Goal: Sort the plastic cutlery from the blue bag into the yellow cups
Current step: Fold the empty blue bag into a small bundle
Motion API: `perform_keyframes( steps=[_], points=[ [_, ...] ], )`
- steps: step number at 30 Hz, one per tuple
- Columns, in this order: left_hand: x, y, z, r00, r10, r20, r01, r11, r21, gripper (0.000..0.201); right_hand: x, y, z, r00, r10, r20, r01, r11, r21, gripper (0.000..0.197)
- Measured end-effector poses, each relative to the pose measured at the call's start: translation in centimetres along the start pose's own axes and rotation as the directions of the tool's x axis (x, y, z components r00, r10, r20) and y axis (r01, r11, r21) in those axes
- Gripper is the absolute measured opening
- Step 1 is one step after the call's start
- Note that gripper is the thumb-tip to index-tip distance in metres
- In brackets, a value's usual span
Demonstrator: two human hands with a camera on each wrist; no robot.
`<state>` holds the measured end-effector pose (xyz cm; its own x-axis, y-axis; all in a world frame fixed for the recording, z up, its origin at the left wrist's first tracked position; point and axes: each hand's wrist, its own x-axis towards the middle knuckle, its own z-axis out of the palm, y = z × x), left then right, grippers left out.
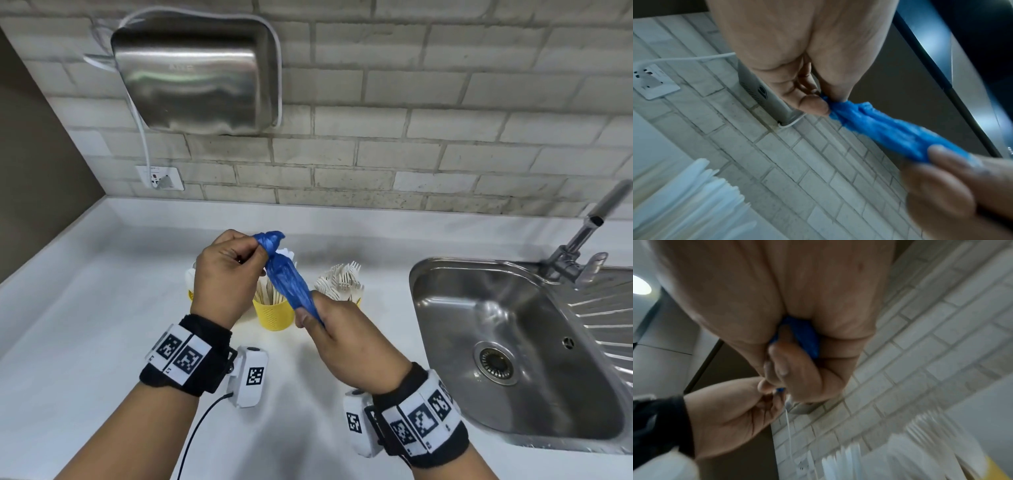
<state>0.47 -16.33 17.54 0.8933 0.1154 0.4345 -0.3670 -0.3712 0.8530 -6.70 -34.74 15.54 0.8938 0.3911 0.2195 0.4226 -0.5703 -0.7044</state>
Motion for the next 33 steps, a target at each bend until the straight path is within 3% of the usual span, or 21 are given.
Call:
perform_keyframes(
  steps=[4,7,10,15,17,20,23,26,28,33],
  points=[
    [-0.5,-1.1,0.1,0.996,-0.037,0.078,0.033,0.998,0.054,0.041,-0.4,-2.3,-2.7,0.991,-0.110,-0.075,0.091,0.972,-0.219,0.017],
    [-1.3,-1.8,0.5,0.965,-0.122,0.230,0.130,0.991,-0.018,0.033,-0.1,-4.2,-4.7,0.965,-0.232,-0.125,0.182,0.930,-0.320,0.010],
    [-2.6,-1.2,0.9,0.912,-0.096,0.399,0.152,0.982,-0.111,0.038,1.1,-4.5,-6.1,0.942,-0.275,-0.191,0.215,0.935,-0.283,0.008],
    [-3.8,1.0,0.7,0.793,0.041,0.608,0.148,0.955,-0.257,0.015,4.3,-2.4,-7.0,0.910,-0.222,-0.349,0.199,0.975,-0.101,0.012],
    [-3.5,1.7,0.3,0.798,0.111,0.592,0.102,0.944,-0.313,0.016,5.4,-1.1,-6.5,0.925,-0.139,-0.353,0.135,0.990,-0.035,0.016],
    [-2.7,2.5,-0.3,0.844,0.181,0.504,0.008,0.937,-0.349,0.013,6.1,0.6,-4.7,0.938,-0.067,-0.341,0.080,0.997,0.024,0.021],
    [-1.7,2.5,-0.8,0.903,0.196,0.383,-0.075,0.948,-0.309,0.028,5.6,1.3,-2.2,0.951,-0.036,-0.309,0.063,0.995,0.076,0.021],
    [-1.3,3.0,-1.2,0.936,0.195,0.292,-0.101,0.946,-0.308,0.013,4.4,1.5,0.2,0.975,0.024,-0.222,-0.013,0.999,0.048,0.022],
    [-1.2,3.6,-1.5,0.951,0.207,0.229,-0.122,0.933,-0.338,0.017,3.4,1.6,1.3,0.992,0.028,-0.125,-0.029,1.000,-0.011,0.019],
    [0.0,3.3,-2.4,0.978,0.175,0.112,-0.163,0.980,-0.111,0.013,1.5,-0.2,1.4,1.000,-0.015,-0.027,0.014,0.999,-0.052,0.020]
  ],
)
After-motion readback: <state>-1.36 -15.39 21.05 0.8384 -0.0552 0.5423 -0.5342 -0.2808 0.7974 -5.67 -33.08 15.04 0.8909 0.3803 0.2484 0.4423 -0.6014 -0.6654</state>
